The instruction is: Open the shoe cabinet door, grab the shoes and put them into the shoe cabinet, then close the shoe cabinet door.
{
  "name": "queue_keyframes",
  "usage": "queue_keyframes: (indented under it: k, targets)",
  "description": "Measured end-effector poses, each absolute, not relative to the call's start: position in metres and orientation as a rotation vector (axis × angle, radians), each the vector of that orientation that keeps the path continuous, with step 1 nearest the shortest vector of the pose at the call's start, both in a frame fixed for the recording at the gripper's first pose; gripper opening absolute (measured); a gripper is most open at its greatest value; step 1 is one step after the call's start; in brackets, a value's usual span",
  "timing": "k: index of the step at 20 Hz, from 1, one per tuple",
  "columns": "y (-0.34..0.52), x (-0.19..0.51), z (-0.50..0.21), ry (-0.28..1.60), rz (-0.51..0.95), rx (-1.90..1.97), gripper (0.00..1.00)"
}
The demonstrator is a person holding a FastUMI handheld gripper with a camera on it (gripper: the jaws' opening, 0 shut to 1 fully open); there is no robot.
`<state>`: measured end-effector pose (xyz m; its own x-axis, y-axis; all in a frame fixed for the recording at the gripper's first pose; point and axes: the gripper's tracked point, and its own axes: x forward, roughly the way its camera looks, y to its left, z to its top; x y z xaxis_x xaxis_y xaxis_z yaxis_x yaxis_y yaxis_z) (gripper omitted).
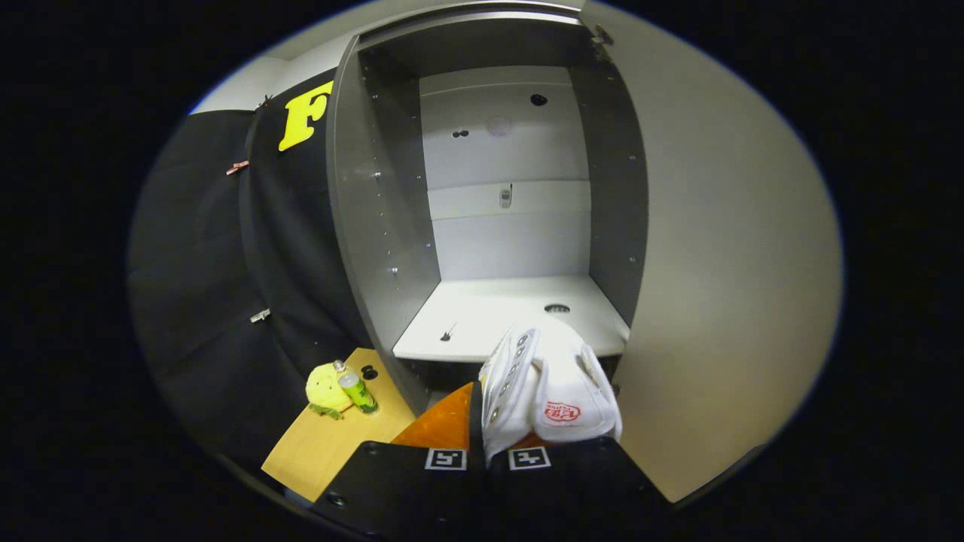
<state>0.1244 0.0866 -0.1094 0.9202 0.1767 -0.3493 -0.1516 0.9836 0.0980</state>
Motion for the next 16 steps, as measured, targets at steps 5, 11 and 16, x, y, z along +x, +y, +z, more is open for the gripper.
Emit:
queue_keyframes:
  k: [5,11,16]
  targets:
    - [0.093,0.214,-0.11,0.379,0.145,0.012,0.06]
    - [0.103,0.31,-0.121,0.384,0.107,-0.074,0.05]
    - [0.116,0.369,-0.133,0.381,0.084,-0.133,0.05]
